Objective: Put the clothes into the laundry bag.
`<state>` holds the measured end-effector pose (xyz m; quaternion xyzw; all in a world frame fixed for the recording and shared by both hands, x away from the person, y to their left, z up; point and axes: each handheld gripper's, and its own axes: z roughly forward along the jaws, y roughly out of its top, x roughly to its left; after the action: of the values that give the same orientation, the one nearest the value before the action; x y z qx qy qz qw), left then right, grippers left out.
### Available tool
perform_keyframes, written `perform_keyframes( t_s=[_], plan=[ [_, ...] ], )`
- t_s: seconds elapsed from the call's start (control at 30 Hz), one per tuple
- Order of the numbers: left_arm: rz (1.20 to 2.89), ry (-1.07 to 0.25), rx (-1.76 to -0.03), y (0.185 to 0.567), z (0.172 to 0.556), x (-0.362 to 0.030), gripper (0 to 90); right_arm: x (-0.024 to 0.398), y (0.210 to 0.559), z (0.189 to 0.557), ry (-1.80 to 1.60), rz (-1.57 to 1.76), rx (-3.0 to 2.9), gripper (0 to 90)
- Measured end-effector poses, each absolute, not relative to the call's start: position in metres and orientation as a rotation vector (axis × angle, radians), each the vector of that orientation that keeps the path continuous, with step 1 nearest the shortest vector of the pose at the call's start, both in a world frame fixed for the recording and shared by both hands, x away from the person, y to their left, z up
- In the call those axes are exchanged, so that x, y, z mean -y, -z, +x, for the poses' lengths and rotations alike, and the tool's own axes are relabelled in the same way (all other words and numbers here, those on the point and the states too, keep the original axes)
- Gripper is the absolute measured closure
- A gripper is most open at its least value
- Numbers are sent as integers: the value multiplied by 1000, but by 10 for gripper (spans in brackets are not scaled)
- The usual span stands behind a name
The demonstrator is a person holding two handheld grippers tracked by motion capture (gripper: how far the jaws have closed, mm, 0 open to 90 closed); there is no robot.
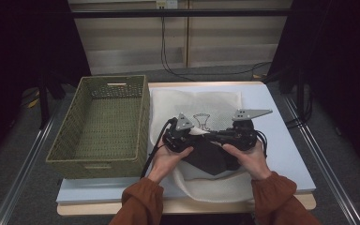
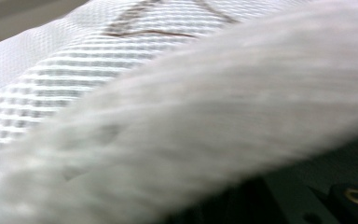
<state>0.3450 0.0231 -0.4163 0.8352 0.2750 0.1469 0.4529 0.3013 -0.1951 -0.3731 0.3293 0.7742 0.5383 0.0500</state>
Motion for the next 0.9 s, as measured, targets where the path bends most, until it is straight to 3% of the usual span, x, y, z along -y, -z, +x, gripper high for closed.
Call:
perform_keyframes(
  t_s=[0.17, 0.43, 0.57, 0.83, 0.9],
  plan=[
    [1999, -385, -768, 422, 358, -25, 769, 194, 373, 301, -1632, 1013, -2366, 884],
    [2048, -374, -714, 440, 354, -29, 712, 201, 393, 313, -1583, 1095, -2402, 885],
    [2047, -303, -684, 439, 347, -35, 587, 199, 399, 314, -1557, 1109, -2415, 884],
    [2099, -294, -607, 430, 319, -49, 288, 197, 401, 314, -1540, 1099, -2429, 883],
    [2105, -308, -595, 429, 312, -52, 249, 197, 402, 314, -1538, 1098, -2431, 882]
  ],
)
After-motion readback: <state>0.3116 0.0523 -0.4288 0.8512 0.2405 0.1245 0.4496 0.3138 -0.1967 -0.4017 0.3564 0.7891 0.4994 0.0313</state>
